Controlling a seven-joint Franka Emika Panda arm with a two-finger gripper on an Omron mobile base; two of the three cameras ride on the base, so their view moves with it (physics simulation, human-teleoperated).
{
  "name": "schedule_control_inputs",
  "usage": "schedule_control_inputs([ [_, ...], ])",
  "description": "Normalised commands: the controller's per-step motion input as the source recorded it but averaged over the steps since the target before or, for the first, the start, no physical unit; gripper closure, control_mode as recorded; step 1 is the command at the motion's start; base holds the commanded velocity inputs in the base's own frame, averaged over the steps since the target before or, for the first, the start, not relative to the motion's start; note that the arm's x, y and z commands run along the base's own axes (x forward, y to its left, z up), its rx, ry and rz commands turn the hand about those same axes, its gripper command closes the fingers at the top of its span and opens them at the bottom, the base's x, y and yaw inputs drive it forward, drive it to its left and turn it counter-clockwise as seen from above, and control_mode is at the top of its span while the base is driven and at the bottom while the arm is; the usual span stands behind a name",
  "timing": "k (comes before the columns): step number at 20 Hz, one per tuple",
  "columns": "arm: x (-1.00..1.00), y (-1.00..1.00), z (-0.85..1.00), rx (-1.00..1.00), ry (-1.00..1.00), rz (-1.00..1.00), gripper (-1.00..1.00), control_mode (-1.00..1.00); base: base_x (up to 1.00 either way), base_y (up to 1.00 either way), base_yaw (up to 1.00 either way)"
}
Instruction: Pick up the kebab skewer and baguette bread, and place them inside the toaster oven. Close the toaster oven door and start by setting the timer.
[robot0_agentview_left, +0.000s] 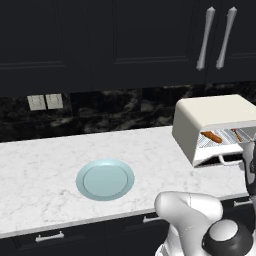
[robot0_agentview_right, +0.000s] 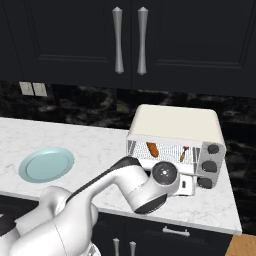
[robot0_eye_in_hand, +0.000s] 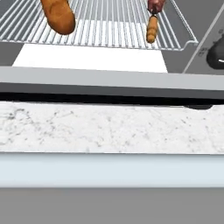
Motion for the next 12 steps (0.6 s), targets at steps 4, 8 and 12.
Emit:
schedule_control_inputs([
  [4, 0.95, 0.42, 0.0, 0.0, 0.0, 0.0, -1.0, -1.0, 0.0, 0.0, 0.0],
  [8, 1.0, 0.5, 0.0, -0.01, 0.0, -0.01, -1.0, -1.0, 0.0, 0.0, 0.0],
  [12, 0.9, 0.55, 0.0, -0.06, 0.0, -0.01, -1.0, -1.0, 0.0, 0.0, 0.0],
])
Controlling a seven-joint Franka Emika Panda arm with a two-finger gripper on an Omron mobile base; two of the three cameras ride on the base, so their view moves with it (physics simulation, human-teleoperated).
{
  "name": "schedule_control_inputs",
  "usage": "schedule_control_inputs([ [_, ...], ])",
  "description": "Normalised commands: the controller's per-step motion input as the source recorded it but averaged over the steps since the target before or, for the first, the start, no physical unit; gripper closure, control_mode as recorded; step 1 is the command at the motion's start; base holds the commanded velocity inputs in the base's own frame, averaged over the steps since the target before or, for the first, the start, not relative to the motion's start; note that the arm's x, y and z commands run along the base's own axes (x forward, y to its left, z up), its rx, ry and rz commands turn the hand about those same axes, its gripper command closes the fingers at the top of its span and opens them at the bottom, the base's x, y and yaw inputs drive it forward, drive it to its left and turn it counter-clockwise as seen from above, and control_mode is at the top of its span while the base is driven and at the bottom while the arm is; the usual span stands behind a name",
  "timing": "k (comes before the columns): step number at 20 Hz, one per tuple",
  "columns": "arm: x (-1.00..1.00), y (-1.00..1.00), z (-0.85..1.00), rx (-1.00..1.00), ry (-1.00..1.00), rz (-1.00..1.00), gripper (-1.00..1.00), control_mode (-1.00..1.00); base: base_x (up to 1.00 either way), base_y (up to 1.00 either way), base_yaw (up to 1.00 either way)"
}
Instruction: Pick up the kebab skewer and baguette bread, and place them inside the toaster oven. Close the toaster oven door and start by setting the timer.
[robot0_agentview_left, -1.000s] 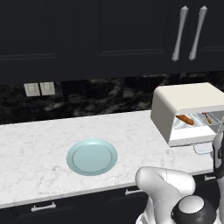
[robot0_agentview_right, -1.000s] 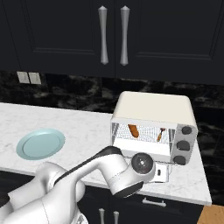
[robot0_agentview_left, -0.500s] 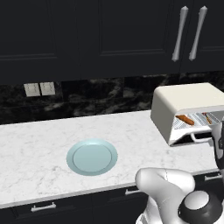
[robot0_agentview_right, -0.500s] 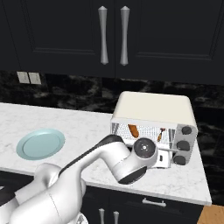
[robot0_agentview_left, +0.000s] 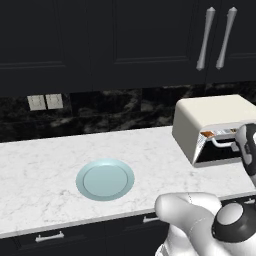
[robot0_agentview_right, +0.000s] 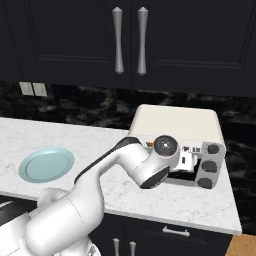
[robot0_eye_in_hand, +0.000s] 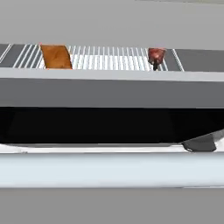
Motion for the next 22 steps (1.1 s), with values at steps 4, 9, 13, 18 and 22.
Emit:
schedule_control_inputs([
  [4, 0.69, 0.51, -0.02, -0.07, 0.03, -0.02, -1.0, -1.0, 0.0, 0.0, 0.0],
  [9, 0.12, 0.4, -0.26, -0.09, 0.08, -0.01, -1.0, -1.0, 0.0, 0.0, 0.0],
  [13, 0.03, 0.25, -0.53, -0.08, 0.11, -0.02, -1.0, -1.0, 0.0, 0.0, 0.0],
  [18, 0.44, 0.26, -0.15, -0.06, 0.04, -0.02, -1.0, -1.0, 0.0, 0.0, 0.0],
  [22, 0.76, 0.28, 0.0, -0.05, 0.0, -0.02, -1.0, -1.0, 0.0, 0.0, 0.0],
])
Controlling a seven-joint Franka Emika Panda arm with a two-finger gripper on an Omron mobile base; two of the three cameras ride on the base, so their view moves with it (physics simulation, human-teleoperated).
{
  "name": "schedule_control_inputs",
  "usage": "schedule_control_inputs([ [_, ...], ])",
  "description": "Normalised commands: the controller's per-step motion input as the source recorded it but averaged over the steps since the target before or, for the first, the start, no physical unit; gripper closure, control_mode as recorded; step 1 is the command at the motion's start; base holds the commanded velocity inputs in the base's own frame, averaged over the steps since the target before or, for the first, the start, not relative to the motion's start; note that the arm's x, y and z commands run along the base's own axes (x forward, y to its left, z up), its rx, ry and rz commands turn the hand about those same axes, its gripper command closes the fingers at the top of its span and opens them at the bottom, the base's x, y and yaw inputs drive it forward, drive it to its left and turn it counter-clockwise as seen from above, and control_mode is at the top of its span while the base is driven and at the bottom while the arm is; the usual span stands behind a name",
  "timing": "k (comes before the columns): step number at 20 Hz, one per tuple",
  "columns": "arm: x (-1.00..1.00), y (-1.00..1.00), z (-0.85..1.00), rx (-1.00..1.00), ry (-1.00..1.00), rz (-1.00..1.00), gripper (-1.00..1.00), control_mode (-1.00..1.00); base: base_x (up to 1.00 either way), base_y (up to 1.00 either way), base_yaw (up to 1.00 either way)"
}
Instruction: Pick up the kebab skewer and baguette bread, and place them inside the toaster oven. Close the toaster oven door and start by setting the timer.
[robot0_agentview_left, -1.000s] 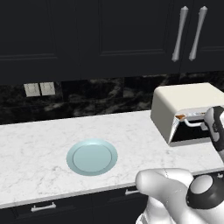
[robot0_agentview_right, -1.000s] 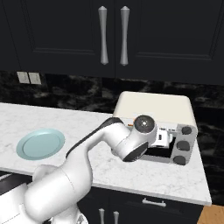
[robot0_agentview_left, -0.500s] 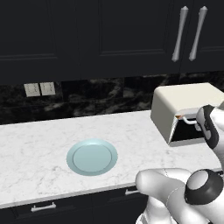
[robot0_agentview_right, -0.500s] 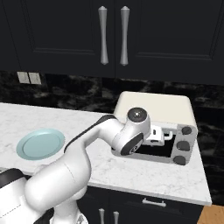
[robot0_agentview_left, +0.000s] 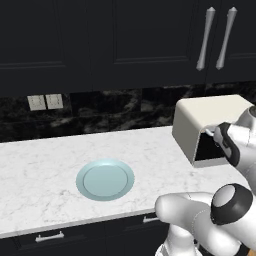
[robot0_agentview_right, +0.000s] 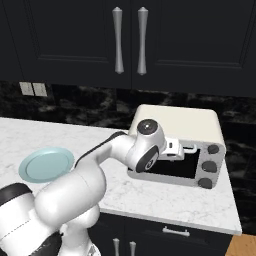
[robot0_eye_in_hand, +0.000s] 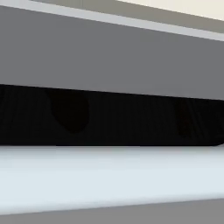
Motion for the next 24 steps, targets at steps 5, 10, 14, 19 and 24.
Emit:
schedule_control_inputs([
  [5, 0.59, 0.15, 0.0, -0.05, 0.02, 0.0, -1.0, -1.0, 0.0, 0.0, 0.0],
  [10, 0.27, 0.21, -0.01, -0.03, 0.03, 0.0, -1.0, -1.0, 0.0, 0.0, 0.0],
  [14, -0.17, 0.14, -0.01, -0.02, 0.01, 0.0, -1.0, -1.0, 0.0, 0.0, 0.0],
  [19, -0.52, 0.01, 0.0, -0.02, 0.0, 0.0, -1.0, -1.0, 0.0, 0.0, 0.0],
  [24, -0.51, 0.0, 0.0, -0.02, 0.0, 0.0, -1.0, -1.0, 0.0, 0.0, 0.0],
])
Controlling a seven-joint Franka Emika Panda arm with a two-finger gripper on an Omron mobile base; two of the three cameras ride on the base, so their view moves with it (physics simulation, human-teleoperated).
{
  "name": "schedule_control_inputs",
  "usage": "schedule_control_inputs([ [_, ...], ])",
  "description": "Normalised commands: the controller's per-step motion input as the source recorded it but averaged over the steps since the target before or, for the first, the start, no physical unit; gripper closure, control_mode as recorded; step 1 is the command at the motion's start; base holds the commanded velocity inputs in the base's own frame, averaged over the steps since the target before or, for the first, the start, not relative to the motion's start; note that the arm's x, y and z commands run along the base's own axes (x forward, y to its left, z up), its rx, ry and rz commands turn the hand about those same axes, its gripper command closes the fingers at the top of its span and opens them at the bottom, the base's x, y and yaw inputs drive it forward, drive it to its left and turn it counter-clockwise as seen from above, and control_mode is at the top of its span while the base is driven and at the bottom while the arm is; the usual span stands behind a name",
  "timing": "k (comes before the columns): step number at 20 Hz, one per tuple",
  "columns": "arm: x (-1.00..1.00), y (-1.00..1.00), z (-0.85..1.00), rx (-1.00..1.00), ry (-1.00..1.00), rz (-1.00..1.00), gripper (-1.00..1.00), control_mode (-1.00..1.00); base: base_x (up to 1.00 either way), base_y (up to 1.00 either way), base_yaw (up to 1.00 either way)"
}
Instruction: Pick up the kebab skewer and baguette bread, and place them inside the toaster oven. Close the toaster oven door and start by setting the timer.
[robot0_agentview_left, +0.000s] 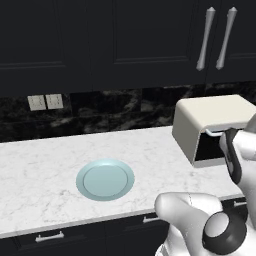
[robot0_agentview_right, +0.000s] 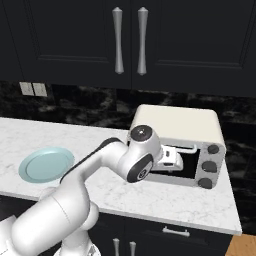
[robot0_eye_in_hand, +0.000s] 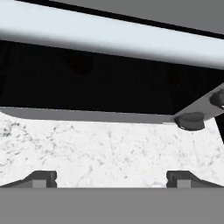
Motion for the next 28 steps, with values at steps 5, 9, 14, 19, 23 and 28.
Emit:
schedule_control_inputs([
  [5, -0.37, -0.3, 0.02, 0.0, 0.0, 0.0, -1.0, -1.0, 0.0, 0.0, 0.0],
  [9, -0.11, -0.54, 0.07, 0.0, 0.0, 0.04, -1.0, -1.0, 0.0, 0.0, 0.0],
  [14, -0.27, -0.86, 0.0, -0.01, -0.09, 0.23, -1.0, -1.0, 0.0, 0.0, 0.0],
  [19, -0.07, -0.6, 0.1, 0.0, -0.21, 0.42, -1.0, -1.0, 0.0, 0.0, 0.0],
  [23, 0.0, -0.5, 0.09, -0.02, -0.29, 0.42, -1.0, -1.0, 0.0, 0.0, 0.0],
  [28, 0.0, -0.26, 0.0, -0.12, -0.45, 0.3, -1.0, -1.0, 0.0, 0.0, 0.0],
])
